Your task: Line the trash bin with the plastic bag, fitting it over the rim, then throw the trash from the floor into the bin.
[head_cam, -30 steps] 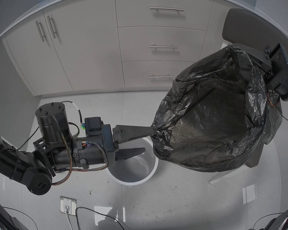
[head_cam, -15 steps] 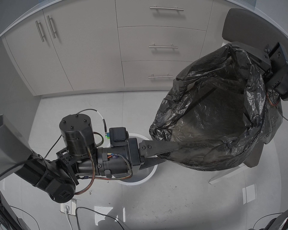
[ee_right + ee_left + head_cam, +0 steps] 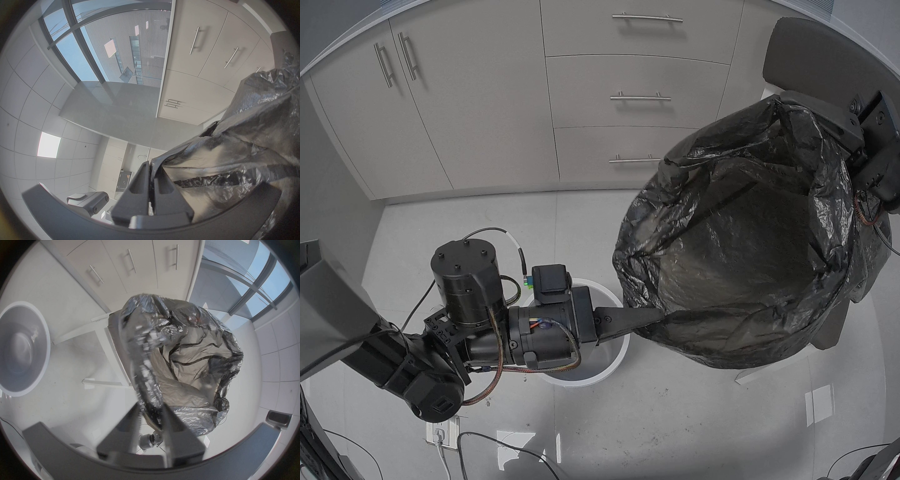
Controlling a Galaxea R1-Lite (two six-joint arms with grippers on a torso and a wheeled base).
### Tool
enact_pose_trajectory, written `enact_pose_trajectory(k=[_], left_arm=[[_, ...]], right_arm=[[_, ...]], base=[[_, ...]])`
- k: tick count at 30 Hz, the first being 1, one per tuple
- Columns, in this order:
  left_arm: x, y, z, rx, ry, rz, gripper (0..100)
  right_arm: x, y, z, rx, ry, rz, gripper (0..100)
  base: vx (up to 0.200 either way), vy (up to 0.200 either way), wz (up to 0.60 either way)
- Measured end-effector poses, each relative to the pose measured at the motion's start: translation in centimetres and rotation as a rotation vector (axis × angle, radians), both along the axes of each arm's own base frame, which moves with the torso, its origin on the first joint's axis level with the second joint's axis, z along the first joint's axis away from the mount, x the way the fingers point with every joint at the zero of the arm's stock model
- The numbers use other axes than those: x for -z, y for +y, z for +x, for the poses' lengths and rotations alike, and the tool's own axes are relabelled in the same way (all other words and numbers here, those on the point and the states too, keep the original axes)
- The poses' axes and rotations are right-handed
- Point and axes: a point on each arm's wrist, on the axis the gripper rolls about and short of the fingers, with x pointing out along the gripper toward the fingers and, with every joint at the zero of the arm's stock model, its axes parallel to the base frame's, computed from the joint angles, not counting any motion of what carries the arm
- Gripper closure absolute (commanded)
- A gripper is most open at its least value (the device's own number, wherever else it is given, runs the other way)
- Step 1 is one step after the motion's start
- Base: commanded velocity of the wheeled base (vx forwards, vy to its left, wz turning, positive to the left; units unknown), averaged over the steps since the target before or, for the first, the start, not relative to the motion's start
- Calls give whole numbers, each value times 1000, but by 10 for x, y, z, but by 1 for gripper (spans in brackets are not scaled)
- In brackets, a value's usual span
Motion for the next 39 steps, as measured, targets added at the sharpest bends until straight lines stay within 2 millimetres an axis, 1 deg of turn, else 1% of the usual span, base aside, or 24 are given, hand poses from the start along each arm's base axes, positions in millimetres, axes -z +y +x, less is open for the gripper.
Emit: enact_pose_trajectory(k=[8,13,18,31,35,39], left_arm=[[-9,15,-8,-31,-20,-17,100],[-9,23,-14,-146,-17,-10,100],[-11,36,-26,-184,-14,-1,100],[-41,87,-53,-295,-82,-54,100],[-47,96,-59,-318,-80,-52,100],[-55,105,-68,-334,-86,-54,100]], right_arm=[[2,2,0,-8,5,-3,100],[7,6,0,-23,19,-10,100],[14,11,3,-30,34,-22,100],[39,22,25,-8,-7,-104,100],[40,25,33,-1,-15,-132,100],[42,29,40,10,-65,-180,100]], base=[[0,0,0],[0,0,0],[0,0,0],[0,0,0],[0,0,0],[0,0,0]])
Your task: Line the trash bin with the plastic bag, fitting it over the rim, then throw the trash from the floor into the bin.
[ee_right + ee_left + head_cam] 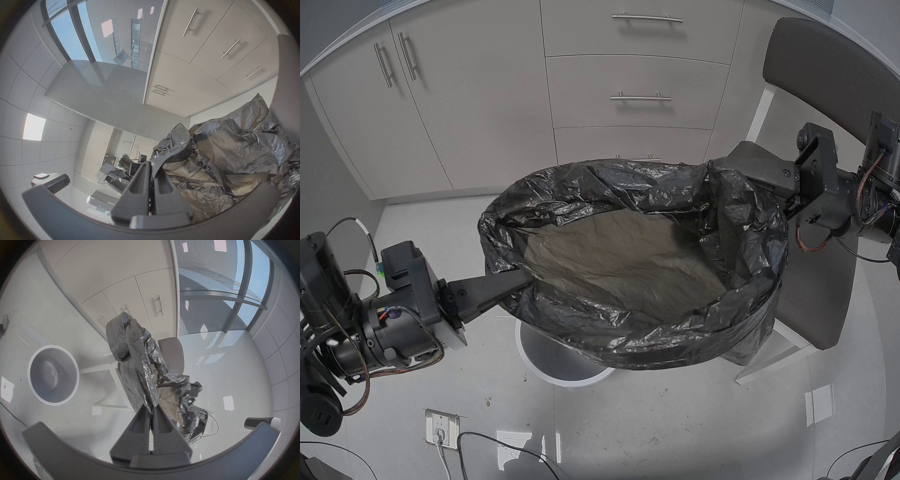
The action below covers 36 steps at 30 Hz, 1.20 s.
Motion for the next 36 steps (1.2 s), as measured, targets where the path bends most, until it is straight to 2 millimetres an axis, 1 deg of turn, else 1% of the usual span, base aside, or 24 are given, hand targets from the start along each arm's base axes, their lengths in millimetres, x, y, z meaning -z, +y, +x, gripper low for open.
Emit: enact_pose_trajectory(k=[6,10,14,17,21,26,33,36], left_arm=[[-14,11,-15,-12,-18,-9,100],[-23,16,-25,-15,-28,-15,100],[-30,20,-34,-16,-34,-17,100],[-36,24,-42,-16,-44,-21,100],[-40,29,-51,-17,-43,-14,100],[-44,32,-58,-19,-55,8,100],[-45,34,-61,-32,-88,63,100],[-44,36,-61,-45,-105,96,100]], right_arm=[[2,20,-1,-23,-3,-40,100],[2,38,-10,-61,-4,-44,100],[2,52,-19,-107,-12,-46,100],[3,58,-23,-129,-12,-51,100],[3,62,-23,-134,13,-71,100],[0,72,-22,-45,-11,-110,100],[1,99,-13,184,-60,-221,100],[2,115,-6,259,-78,-247,100]], base=[[0,0,0],[0,0,0],[0,0,0],[0,0,0],[0,0,0],[0,0,0],[0,0,0],[0,0,0]])
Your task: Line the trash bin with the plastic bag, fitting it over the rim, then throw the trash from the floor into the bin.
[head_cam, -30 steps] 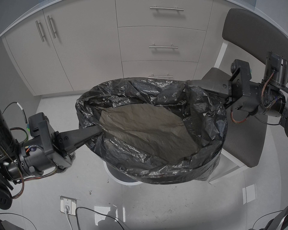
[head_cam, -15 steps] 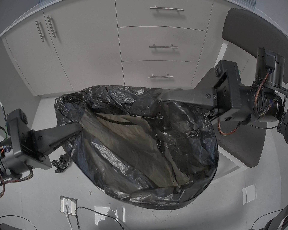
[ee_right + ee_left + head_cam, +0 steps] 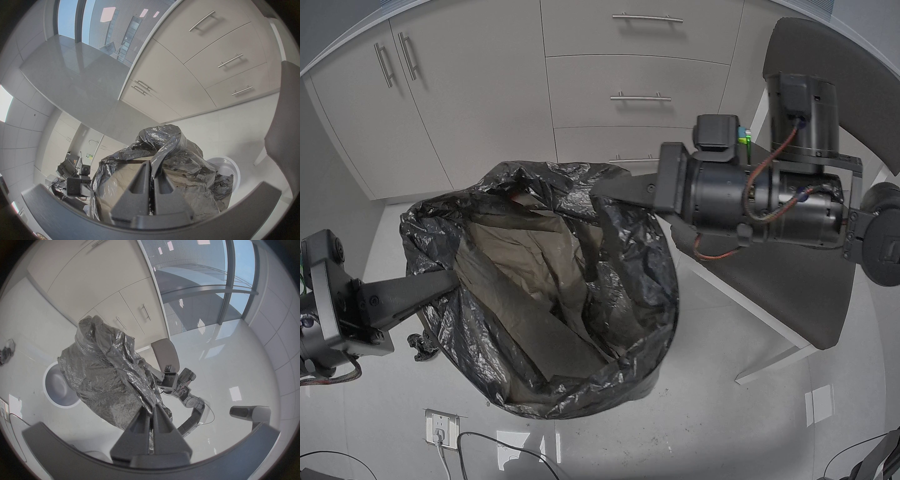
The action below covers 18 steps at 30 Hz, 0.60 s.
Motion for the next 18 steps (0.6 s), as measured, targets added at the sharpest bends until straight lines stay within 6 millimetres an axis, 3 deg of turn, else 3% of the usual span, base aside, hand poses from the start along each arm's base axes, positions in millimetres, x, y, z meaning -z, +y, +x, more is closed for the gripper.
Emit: enact_pose_trajectory(k=[8,18], left_arm=[[3,3,3,-32,-3,31,100],[9,-1,13,-37,88,18,100]], right_arm=[[3,26,14,27,-19,-16,100],[12,22,18,98,31,-98,100]], base=[[0,0,0],[0,0,0]])
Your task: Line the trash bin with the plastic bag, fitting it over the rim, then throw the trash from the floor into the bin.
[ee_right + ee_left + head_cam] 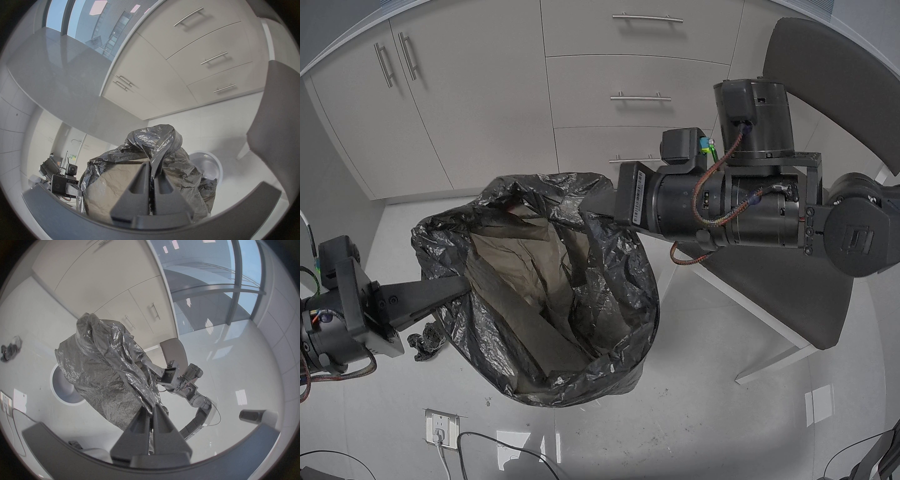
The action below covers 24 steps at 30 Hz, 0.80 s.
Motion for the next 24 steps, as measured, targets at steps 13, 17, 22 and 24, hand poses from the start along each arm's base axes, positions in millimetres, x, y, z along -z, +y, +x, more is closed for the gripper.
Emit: enact_pose_trajectory(k=[13,17,22,24], left_arm=[[4,-13,38,-33,229,-89,100],[10,-14,47,-51,275,-88,100],[19,-12,56,-79,324,-82,100],[21,-12,58,-86,343,-85,100]], right_arm=[[-13,-15,-3,119,30,-94,100],[-14,-12,0,163,19,-106,100],[-9,-2,3,162,39,-138,100],[-8,1,2,153,53,-153,100]], base=[[0,0,0],[0,0,0],[0,0,0],[0,0,0]])
